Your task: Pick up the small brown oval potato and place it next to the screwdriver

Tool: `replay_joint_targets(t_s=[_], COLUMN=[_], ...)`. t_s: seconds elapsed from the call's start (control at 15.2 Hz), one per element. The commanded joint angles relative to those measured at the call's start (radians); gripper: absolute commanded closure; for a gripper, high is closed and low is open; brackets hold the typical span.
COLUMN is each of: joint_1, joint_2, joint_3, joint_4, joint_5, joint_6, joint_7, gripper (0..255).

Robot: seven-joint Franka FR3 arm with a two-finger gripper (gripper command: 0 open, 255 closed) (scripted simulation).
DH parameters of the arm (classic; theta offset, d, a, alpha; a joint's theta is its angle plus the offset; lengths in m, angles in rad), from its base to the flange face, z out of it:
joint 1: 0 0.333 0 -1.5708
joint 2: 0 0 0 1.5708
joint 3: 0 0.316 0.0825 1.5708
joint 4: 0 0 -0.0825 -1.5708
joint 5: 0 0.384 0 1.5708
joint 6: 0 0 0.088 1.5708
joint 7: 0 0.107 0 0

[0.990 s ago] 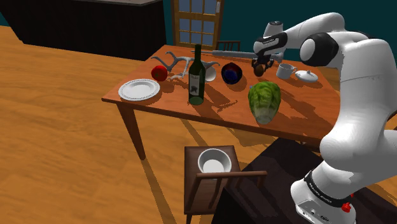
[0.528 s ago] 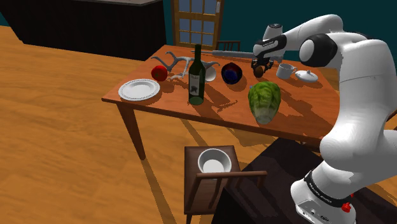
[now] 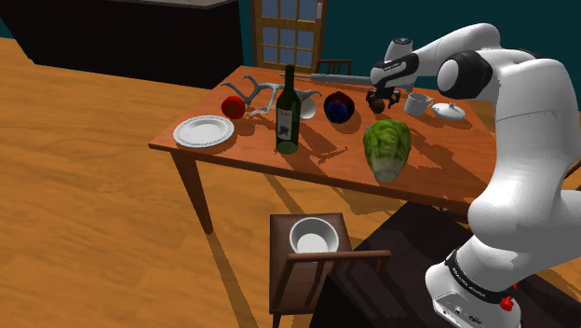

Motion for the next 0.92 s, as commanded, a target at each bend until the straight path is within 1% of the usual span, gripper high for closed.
replay_joint_targets(t_s=[0.0, 0.07, 0.33, 0.86], joint_1=[-0.001, 0.005, 0.014, 0.014], joint_2=[-0.001, 0.0, -0.107, -0.107], joint_3=[0.0, -0.001, 0.001, 0.001], joint_4=[-0.005, 0.001, -0.057, -0.057], joint_5=[0.0, -0.001, -0.002, -0.002], joint_6=[0.001, -0.005, -0.054, -0.054], joint_7=[-0.001, 0.005, 0.008, 0.008], gripper=[0, 0, 0, 0])
